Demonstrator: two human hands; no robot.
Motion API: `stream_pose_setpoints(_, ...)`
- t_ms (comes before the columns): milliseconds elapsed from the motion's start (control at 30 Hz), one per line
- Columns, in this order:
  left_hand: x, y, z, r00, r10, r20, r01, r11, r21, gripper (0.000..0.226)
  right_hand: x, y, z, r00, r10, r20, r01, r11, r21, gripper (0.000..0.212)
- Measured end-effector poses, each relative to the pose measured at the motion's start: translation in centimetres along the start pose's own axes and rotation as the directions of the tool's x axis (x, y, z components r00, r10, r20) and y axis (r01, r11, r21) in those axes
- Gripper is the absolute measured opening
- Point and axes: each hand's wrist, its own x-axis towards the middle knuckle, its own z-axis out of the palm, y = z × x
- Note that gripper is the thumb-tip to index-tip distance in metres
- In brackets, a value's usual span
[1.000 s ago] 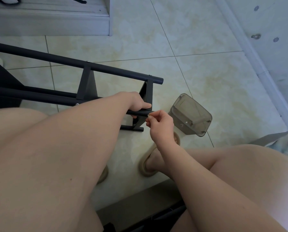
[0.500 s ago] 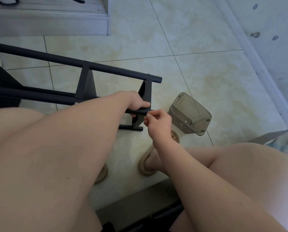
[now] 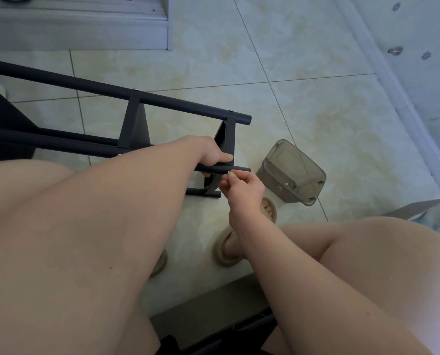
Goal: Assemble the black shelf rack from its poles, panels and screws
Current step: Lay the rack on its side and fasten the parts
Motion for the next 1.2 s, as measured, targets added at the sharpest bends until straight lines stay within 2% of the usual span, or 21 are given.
stream_pose_setpoints(67, 0.0, 0.0, -0.1, 1.0, -0.009, 0.012, 0.009, 1.0, 0.015, 0.057, 0.1, -0.3, -0.1, 1.0, -0.015, 0.011, 0.015, 0.999, -0.052, 0.017)
stream_pose_setpoints(200, 0.3, 0.2, -0.2, 0.999, -0.04, 0.035, 0.039, 0.998, 0.043, 0.059, 0.4, -1.1, -0.4, 0.995, -0.092, 0.032, 0.098, 0.959, -0.266, 0.02)
stream_pose_setpoints(333, 0.6, 0.3, -0.2, 0.998, -0.059, 0.03, 0.057, 0.996, 0.063, 0.058, 0.3, -1.8, -0.6, 0.974, -0.195, 0.11, 0.224, 0.815, -0.534, 0.017)
stream_pose_setpoints(400, 0.6, 0.4, -0.2, 0.998, -0.061, 0.028, 0.06, 0.997, 0.053, 0.057, 0.2, -1.9, -0.5, 0.963, -0.227, 0.141, 0.266, 0.759, -0.594, 0.017)
stream_pose_setpoints(500, 0.6, 0.3, -0.2, 0.998, -0.057, 0.023, 0.056, 0.997, 0.054, 0.057, 0.3, -1.7, -0.6, 0.956, -0.248, 0.156, 0.292, 0.742, -0.604, 0.019)
stream_pose_setpoints(667, 0.7, 0.3, -0.1, 0.999, -0.044, 0.011, 0.043, 0.997, 0.071, 0.056, 0.4, -1.1, -1.1, 0.954, -0.259, 0.154, 0.3, 0.851, -0.431, 0.025)
stream_pose_setpoints(800, 0.8, 0.3, 0.0, 0.999, -0.041, -0.002, 0.041, 0.998, 0.051, 0.056, 0.4, -0.9, -0.7, 0.957, -0.263, 0.126, 0.292, 0.847, -0.444, 0.027)
stream_pose_setpoints(933, 0.8, 0.3, 0.0, 0.999, -0.052, -0.011, 0.053, 0.998, 0.024, 0.056, 0.4, -1.4, -0.4, 0.941, -0.297, 0.161, 0.333, 0.742, -0.581, 0.018)
stream_pose_setpoints(1200, 0.7, 0.1, -0.2, 0.997, -0.067, 0.03, 0.068, 0.997, -0.034, 0.053, 0.2, -1.6, -0.6, 0.88, -0.347, 0.325, 0.468, 0.514, -0.719, 0.024)
